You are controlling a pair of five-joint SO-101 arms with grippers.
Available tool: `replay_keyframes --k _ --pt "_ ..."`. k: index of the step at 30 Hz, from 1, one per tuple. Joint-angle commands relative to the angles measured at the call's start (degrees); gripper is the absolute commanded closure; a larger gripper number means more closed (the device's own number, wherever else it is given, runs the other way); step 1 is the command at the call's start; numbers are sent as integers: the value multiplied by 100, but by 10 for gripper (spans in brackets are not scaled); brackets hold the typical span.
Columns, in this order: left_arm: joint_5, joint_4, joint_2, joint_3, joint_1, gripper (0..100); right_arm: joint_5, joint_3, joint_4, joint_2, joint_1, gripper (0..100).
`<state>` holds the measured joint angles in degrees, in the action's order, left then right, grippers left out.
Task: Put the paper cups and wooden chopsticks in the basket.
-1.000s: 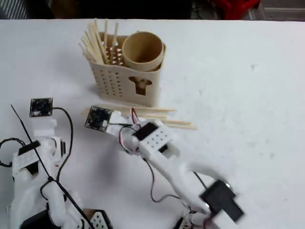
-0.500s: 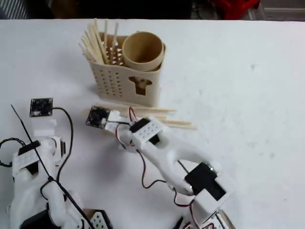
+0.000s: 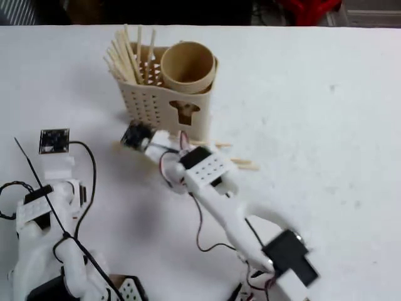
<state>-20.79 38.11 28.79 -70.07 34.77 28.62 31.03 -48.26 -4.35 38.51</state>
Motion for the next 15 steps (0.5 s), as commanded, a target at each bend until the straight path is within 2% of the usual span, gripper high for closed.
replay_keyframes --k 1,9,15 --pt "79 -105 40 9 40 871 -396 -62 -233 -769 -277 982" --pt "79 -105 40 9 40 872 -615 -70 -479 -1692 -321 982" --pt "79 -105 40 9 40 872 -730 -308 -400 -2941 -259 982"
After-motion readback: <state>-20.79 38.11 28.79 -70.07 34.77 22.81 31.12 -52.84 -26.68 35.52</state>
